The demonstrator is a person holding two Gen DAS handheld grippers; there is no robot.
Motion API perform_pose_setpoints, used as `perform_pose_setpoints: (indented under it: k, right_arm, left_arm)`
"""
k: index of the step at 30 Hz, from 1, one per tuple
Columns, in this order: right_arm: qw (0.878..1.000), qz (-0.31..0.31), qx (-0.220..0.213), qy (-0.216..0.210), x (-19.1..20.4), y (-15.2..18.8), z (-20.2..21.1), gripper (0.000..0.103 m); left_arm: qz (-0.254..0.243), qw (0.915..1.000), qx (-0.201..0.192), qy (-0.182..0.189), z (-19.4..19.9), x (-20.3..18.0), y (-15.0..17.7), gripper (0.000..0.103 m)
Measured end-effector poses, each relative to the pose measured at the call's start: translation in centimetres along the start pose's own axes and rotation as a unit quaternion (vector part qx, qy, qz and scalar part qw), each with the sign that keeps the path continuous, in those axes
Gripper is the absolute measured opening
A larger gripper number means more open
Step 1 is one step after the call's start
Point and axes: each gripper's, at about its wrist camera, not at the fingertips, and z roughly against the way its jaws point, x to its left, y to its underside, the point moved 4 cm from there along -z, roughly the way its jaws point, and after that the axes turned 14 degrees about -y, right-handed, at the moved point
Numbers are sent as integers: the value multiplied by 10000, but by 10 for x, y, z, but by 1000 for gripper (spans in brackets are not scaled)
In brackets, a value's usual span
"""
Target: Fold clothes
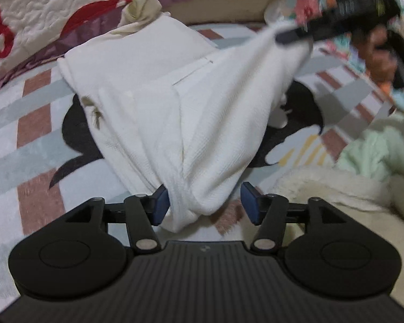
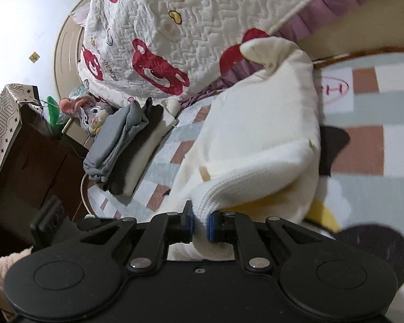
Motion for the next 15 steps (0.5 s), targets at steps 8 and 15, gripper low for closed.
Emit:
perform_pose_setpoints:
  k: [8,15]
  right_arm:
    - [9995,-54,-91,-302,14,-30,8,13]
    - [9993,-267,197,-153,-5,18,17,13]
  left_arm:
    - [-835,9939,-312,-655,7,-8,1,6]
    - [-1299,9843,-384,-1128,38,2,16,4]
